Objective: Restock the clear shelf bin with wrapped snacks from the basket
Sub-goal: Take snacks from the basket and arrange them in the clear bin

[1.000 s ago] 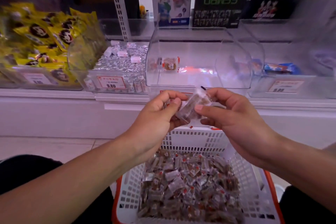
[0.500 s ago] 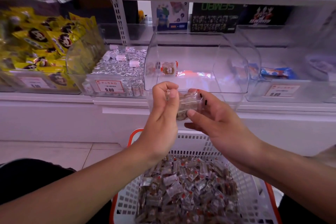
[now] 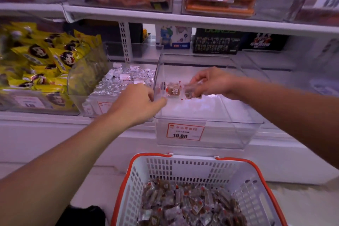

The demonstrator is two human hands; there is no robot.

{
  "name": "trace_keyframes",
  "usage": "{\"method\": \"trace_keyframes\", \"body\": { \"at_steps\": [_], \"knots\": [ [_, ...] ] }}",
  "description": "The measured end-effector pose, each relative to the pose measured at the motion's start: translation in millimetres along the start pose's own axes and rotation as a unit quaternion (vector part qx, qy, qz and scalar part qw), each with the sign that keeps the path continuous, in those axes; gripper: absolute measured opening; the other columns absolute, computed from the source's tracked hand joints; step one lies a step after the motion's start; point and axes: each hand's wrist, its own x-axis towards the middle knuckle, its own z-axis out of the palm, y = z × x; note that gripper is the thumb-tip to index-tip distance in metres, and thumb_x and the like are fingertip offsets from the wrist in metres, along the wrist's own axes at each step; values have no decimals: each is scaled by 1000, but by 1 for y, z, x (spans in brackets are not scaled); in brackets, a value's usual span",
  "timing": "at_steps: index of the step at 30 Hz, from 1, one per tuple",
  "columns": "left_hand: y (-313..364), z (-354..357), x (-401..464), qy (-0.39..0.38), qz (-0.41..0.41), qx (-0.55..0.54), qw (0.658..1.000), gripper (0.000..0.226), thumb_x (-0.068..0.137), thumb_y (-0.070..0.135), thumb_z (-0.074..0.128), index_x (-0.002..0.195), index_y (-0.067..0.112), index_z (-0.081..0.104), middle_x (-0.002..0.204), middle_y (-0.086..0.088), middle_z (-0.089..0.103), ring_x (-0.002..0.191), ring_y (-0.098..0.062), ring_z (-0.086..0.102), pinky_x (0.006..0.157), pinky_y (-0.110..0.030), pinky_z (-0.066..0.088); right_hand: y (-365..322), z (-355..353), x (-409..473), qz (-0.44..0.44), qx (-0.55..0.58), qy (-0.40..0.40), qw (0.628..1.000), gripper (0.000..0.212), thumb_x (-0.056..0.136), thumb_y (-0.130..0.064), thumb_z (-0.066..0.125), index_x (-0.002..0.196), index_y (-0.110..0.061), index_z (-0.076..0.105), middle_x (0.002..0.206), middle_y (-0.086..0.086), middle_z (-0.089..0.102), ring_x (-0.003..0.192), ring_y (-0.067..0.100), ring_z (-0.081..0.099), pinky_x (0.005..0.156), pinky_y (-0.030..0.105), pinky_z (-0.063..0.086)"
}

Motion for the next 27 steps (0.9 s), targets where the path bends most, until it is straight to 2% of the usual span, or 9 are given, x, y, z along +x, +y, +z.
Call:
{"method": "trace_keyframes", "body": {
  "at_steps": [3, 7, 11, 15, 19, 22, 23, 25, 27],
  "knots": [
    [2, 15, 4, -4, 3, 14, 1000, 35, 92, 28, 53, 62, 10, 52, 61, -5, 51, 59, -24, 50, 48, -27, 27, 9, 29, 46, 27, -37, -25, 999, 40, 69, -4, 85, 106, -7, 69, 92, 7, 70, 73, 14, 62, 57, 19, 50],
    [9, 25, 6, 28, 2, 6, 1000, 35, 98, 29, 46, 67, 13, 48, 68, -6, 46, 67, -28, 48, 63, -32, 35, 17, 53, 88, -3, -32, 21, 999, 38, 68, -2, 85, 102, -6, 69, 83, 2, 65, 62, 7, 60, 46, 12, 44],
    [9, 25, 9, 29, 7, -4, 1000, 35, 100, 30, 44, 73, 8, 53, 79, -15, 59, 71, -33, 53, 63, -34, 37, 26, 63, 106, -48, -142, 63, 987, 45, 68, -11, 86, 110, -14, 69, 102, 3, 63, 93, 20, 62, 65, 13, 44],
    [7, 24, 12, 16, 9, -9, 1000, 27, 95, 22, 46, 75, 7, 54, 83, -17, 61, 74, -33, 52, 64, -33, 35, 33, 64, 109, -31, -258, 79, 962, 80, 74, -37, 83, 142, -29, 43, 134, 12, 38, 120, 32, 41, 99, 39, 44],
    [6, 26, 10, 22, 11, -11, 1000, 31, 98, 26, 44, 74, 8, 52, 78, -14, 55, 72, -32, 48, 64, -33, 35, 39, 58, 106, -66, -353, -6, 933, 85, 91, -51, 62, 157, -29, 12, 163, 6, 8, 148, 37, 9, 119, 48, 22],
    [4, 25, 9, 27, 13, -16, 999, 38, 101, 32, 42, 74, 7, 52, 77, -15, 56, 71, -32, 49, 64, -33, 36, 46, 55, 101, -68, -407, -63, 909, 88, 94, -57, 52, 157, -28, -2, 165, 0, -11, 151, 32, -7, 121, 51, 14],
    [4, 25, 9, 28, 14, -19, 999, 36, 100, 30, 43, 74, 7, 52, 77, -15, 57, 70, -32, 50, 63, -33, 35, 47, 53, 100, -64, -412, -61, 907, 90, 93, -57, 53, 157, -26, -2, 165, 2, -9, 151, 33, -3, 121, 50, 16],
    [4, 24, 9, 30, 12, -19, 999, 32, 98, 25, 45, 72, 8, 51, 76, -12, 55, 65, -27, 49, 61, -31, 34, 44, 47, 99, -43, -402, -19, 914, 94, 88, -56, 63, 156, -18, 10, 161, 12, 14, 142, 40, 24, 113, 47, 33],
    [4, 24, 8, 32, 11, -17, 999, 36, 100, 28, 45, 68, 11, 48, 70, -7, 50, 59, -19, 44, 57, -30, 30, 38, 42, 100, -14, -378, 25, 925, 80, 81, -53, 72, 137, -7, 37, 135, 18, 47, 110, 34, 53, 85, 37, 46]
  ]
}}
